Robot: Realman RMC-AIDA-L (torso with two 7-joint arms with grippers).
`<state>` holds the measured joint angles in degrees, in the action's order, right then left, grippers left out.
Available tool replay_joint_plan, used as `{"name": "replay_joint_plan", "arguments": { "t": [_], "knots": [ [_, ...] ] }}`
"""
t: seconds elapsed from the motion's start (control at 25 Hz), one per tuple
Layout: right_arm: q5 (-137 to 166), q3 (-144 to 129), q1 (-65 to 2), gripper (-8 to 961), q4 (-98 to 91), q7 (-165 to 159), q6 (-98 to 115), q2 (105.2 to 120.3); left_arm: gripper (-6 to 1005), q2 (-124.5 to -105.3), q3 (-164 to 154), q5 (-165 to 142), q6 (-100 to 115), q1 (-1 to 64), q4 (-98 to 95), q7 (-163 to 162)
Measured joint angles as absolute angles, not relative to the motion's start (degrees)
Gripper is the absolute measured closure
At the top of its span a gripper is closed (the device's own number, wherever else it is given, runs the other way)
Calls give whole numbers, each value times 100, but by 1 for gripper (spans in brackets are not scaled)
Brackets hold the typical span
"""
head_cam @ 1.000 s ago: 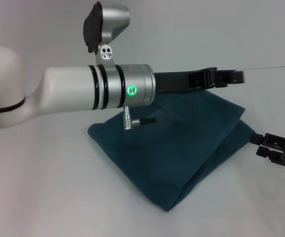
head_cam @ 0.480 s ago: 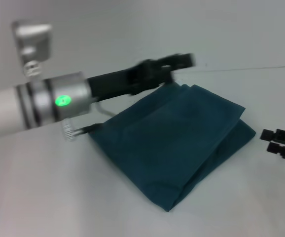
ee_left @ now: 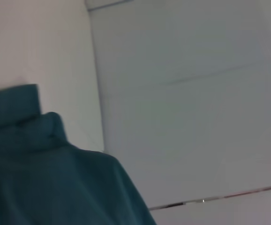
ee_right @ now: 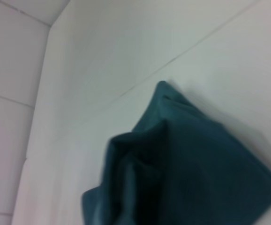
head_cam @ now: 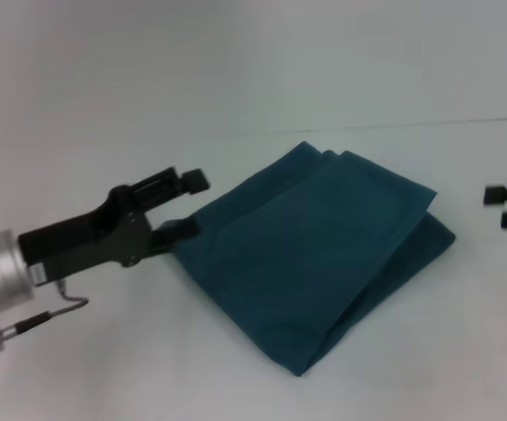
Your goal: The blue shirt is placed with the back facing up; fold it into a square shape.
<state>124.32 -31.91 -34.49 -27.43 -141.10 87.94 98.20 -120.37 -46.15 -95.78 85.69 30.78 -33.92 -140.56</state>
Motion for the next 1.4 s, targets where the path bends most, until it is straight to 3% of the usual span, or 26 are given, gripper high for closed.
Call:
{"name": "replay_joint_plan", "arguments": {
  "t": [0.24, 0.4, 0.8, 1.12, 1.4],
  "knots": [
    [12637, -3278, -4107, 307, -2876, -14688, 9041, 9650, 77, -12100, -4379, -9634, 8768, 2857, -3466, -13957],
    [13179, -3648, -4421, 308, -3431, -14736, 9016, 9788, 77, -12100, -4370, -9636, 8788, 2849, -3465, -13885],
    [13611, -3876, -5022, 310, -3515, -15258, 8616, 9945, 78, -12095, -4358, -9712, 8741, 2850, -3433, -13869],
    [13774, -4493, -5475, 312, -3016, -15584, 7926, 10204, 79, -12126, -4103, -10089, 8772, 2685, -3414, -13885],
    [14028, -4462, -5543, 314, -2694, -15815, 7479, 10241, 80, -12151, -4002, -10095, 8739, 2647, -3415, -13809]
  ]
}}
